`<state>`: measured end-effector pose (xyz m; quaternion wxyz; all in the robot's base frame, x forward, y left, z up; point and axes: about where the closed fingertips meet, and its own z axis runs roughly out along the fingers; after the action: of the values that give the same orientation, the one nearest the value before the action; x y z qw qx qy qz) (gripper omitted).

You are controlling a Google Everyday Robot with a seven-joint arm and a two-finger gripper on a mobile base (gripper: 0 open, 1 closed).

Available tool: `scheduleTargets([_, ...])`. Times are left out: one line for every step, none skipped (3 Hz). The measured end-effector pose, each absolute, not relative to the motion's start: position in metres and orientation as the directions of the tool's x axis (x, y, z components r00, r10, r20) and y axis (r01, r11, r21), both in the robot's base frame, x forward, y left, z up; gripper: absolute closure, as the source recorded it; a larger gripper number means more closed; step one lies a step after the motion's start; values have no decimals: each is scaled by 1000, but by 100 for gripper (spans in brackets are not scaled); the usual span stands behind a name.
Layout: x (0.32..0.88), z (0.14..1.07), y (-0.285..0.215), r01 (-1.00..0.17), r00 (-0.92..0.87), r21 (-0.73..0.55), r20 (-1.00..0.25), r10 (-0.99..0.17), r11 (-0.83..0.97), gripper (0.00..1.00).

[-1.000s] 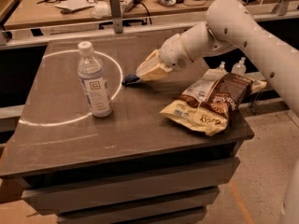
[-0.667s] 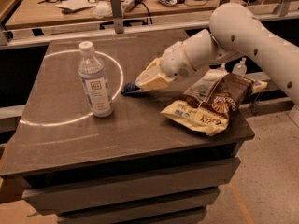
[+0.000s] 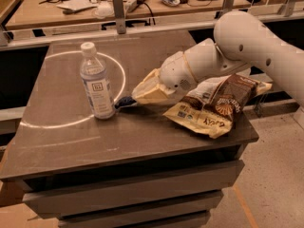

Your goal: Move rxbar blueberry near blue plastic bottle

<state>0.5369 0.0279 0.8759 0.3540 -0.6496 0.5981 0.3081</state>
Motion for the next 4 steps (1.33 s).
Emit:
scheduleTargets([525, 880, 30, -997, 81, -65, -839, -539, -49, 38])
scheduleTargets([525, 882, 26, -997, 80, -57, -848, -524, -60, 13])
scheduleTargets([534, 884, 12, -997, 48, -71, -853, -520, 24, 0])
scheduleTargets([550, 891, -10, -977, -11, -84, -899, -439, 197, 0])
